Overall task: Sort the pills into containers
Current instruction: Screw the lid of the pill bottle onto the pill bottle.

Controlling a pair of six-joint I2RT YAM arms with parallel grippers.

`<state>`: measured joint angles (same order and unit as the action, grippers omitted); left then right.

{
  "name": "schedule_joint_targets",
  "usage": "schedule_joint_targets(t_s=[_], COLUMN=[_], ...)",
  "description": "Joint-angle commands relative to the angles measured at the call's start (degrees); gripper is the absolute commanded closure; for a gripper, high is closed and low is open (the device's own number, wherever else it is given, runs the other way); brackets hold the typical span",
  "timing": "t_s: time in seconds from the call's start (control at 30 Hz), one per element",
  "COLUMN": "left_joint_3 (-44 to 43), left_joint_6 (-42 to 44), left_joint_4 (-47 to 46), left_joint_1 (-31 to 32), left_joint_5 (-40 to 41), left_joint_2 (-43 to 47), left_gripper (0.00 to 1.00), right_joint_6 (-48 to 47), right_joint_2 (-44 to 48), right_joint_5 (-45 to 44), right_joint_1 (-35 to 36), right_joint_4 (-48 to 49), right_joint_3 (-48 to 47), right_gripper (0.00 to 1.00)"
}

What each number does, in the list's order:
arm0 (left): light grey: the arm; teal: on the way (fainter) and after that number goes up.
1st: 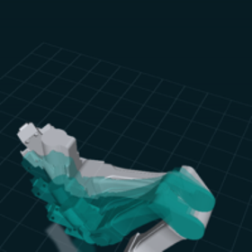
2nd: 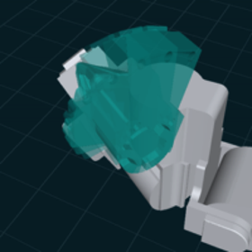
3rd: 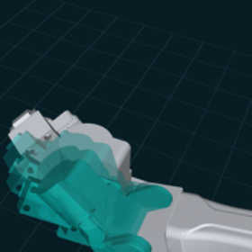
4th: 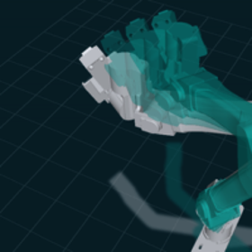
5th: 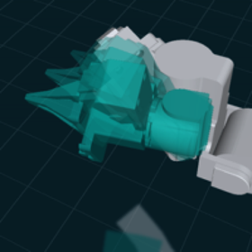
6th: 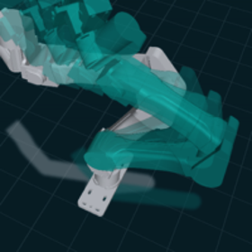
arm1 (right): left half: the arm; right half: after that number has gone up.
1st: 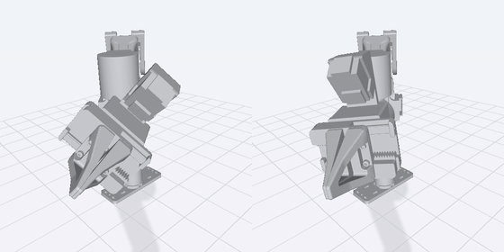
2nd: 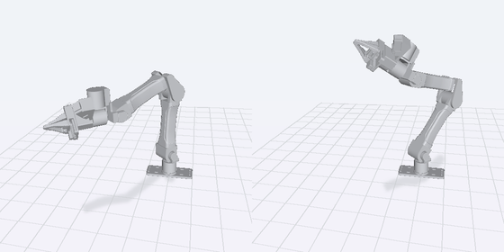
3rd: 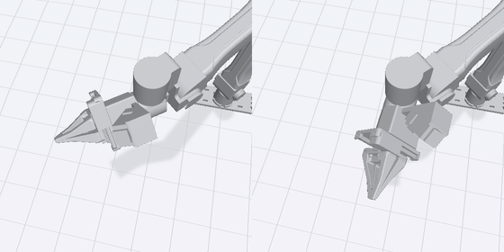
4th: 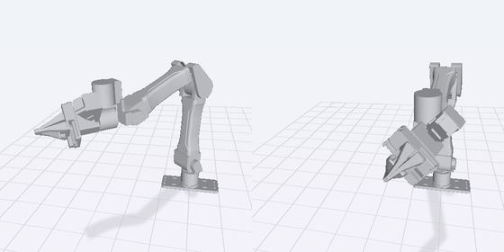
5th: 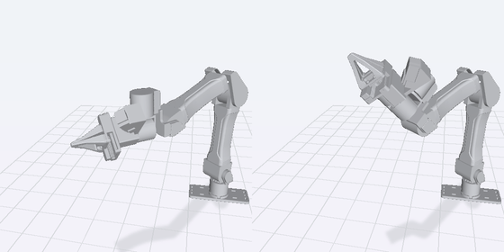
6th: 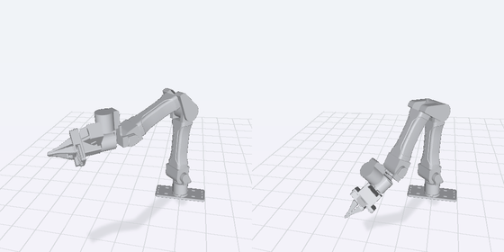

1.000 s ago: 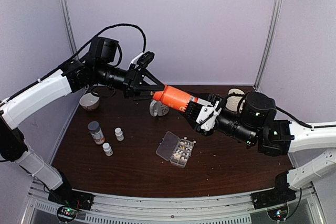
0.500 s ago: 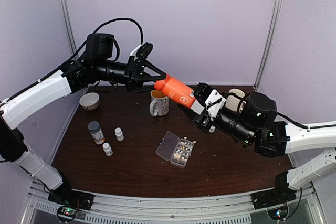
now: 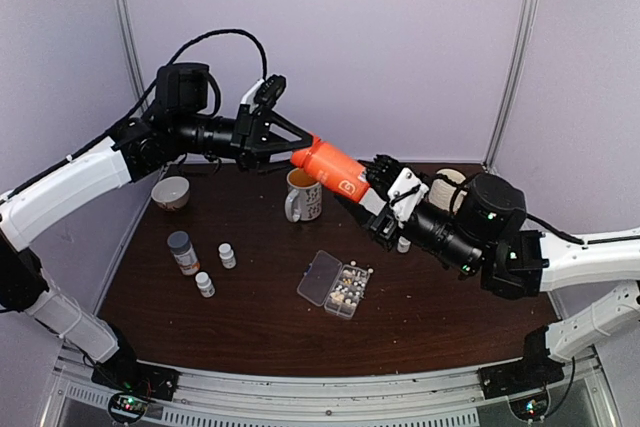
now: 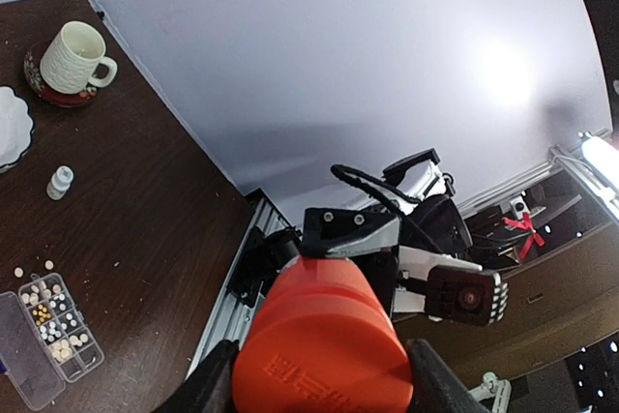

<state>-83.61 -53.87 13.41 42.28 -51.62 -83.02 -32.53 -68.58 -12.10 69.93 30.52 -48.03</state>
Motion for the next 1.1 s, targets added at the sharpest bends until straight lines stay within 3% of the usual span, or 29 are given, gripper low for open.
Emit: schedule_joint_targets(t_s=[0.0, 0.17, 0.4, 0.5, 0.67, 0.83, 1.07], left_joint_3=[0.2, -0.4, 0.8, -1.1, -4.9, -9.1, -8.7], left_joint_6=[9.6, 27.2, 52.0, 72.2, 100.6, 123.1, 137.9], left_joint_4=[-0.1, 1.5, -1.0, 6.3, 16.8, 24.7, 25.5], left_joint_1=[2.6, 2.6, 2.6, 2.6, 2.6, 2.7, 4.7], left_joint_5=[-4.1, -3.4, -3.5, -5.6, -4.2, -0.4, 7.9], left_joint_2=[-0.4, 0.2, 1.2, 1.0, 0.2, -0.8, 0.5], left_gripper=[0.65, 0.66, 0.67, 0.68, 0.67, 0.67, 0.62], right_joint_6=[22.6, 42.4, 66.6, 74.2, 83.7, 91.5, 100.0], right_joint_2=[0.3, -1.5, -2.3, -2.9, -4.0, -5.3, -7.0], right_joint_5=[19.4, 31.9, 43.3, 48.3, 53.9, 58.4, 62.7], right_joint_1=[-3.6, -7.5, -11.1, -12.1, -12.6, -12.9, -13.4], right_joint_4=[-3.8, -5.1, 3.5, 5.9, 10.2, 12.5, 11.3], right_joint_3=[-6.5, -11.0, -10.0, -10.3, -10.0, -10.7, -12.2], right_gripper=[1.00, 1.00, 1.00, 1.00, 1.00, 1.00, 1.00])
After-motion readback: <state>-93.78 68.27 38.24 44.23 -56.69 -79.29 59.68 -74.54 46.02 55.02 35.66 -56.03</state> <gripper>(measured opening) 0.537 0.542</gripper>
